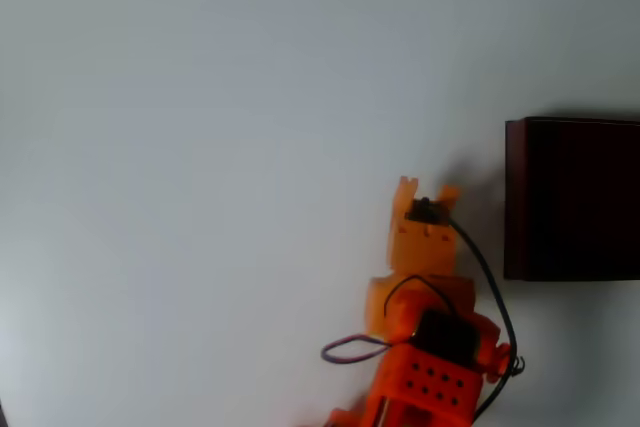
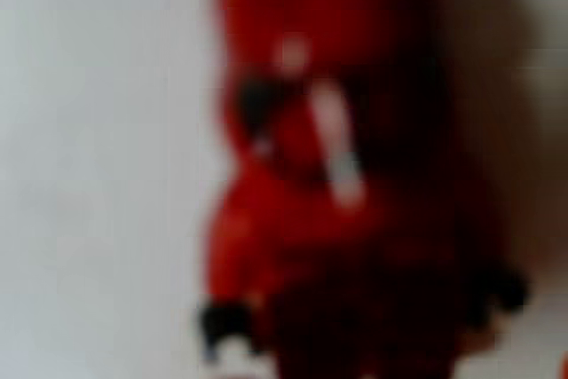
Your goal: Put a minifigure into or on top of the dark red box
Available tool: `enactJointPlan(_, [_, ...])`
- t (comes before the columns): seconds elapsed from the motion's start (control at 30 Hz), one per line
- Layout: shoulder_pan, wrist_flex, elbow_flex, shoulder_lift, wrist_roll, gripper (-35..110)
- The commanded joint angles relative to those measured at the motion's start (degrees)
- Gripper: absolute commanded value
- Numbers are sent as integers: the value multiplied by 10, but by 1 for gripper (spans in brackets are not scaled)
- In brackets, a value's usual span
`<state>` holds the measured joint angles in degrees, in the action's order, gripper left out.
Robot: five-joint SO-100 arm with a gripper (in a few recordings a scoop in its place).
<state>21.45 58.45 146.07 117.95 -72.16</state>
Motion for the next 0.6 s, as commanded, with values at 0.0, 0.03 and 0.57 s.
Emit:
enactJointPlan(0.0, [3, -4, 9, 9, -10, 15])
enactJointPlan(0.03, [1, -6, 11, 9, -11, 15])
enactJointPlan(0.57, [-25, -32, 34, 23, -25, 0])
